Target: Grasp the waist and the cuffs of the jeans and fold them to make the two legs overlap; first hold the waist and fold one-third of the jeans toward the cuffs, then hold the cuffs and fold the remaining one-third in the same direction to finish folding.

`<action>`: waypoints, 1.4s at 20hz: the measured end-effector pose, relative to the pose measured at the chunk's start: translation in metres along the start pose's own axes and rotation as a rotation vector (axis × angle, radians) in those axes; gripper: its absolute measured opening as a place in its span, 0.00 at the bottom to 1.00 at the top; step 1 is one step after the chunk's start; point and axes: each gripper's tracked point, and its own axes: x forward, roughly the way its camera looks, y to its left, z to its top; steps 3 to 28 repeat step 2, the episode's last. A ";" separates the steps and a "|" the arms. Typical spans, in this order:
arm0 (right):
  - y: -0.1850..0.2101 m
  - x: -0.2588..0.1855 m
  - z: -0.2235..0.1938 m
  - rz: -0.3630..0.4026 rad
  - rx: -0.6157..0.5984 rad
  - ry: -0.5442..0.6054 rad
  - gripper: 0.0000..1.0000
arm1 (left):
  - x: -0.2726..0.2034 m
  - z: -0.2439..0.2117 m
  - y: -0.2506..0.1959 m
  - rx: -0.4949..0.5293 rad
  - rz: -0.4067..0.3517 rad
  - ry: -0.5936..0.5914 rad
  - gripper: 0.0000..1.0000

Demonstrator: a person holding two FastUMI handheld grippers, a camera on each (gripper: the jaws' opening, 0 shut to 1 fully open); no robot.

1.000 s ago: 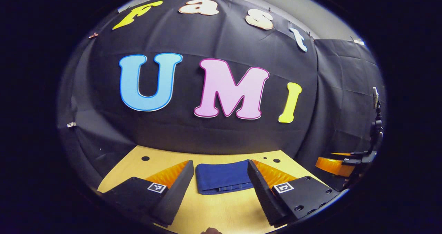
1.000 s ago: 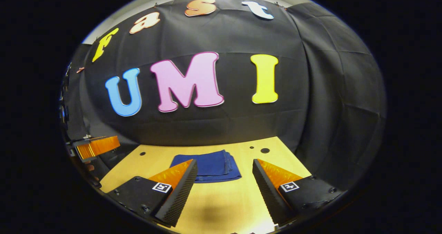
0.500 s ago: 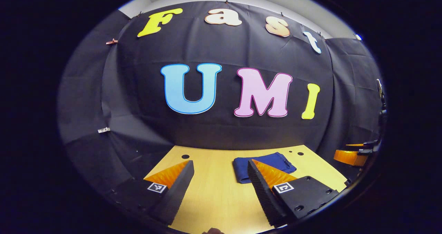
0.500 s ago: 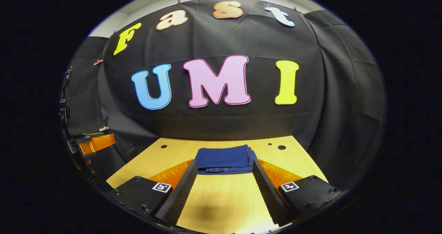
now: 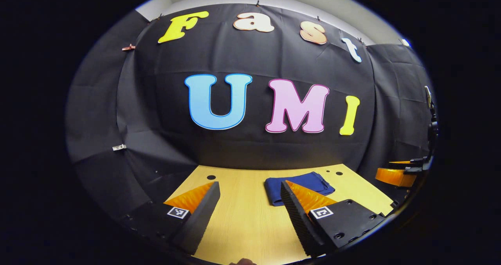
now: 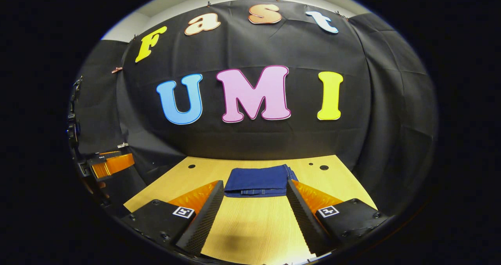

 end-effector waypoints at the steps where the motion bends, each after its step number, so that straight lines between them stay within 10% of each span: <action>1: 0.000 0.000 0.001 0.003 0.002 0.000 0.98 | 0.001 0.001 -0.003 0.008 -0.004 0.001 0.97; 28: 0.000 0.000 0.003 0.004 0.001 -0.004 0.98 | 0.002 0.001 -0.006 0.011 -0.007 0.001 0.96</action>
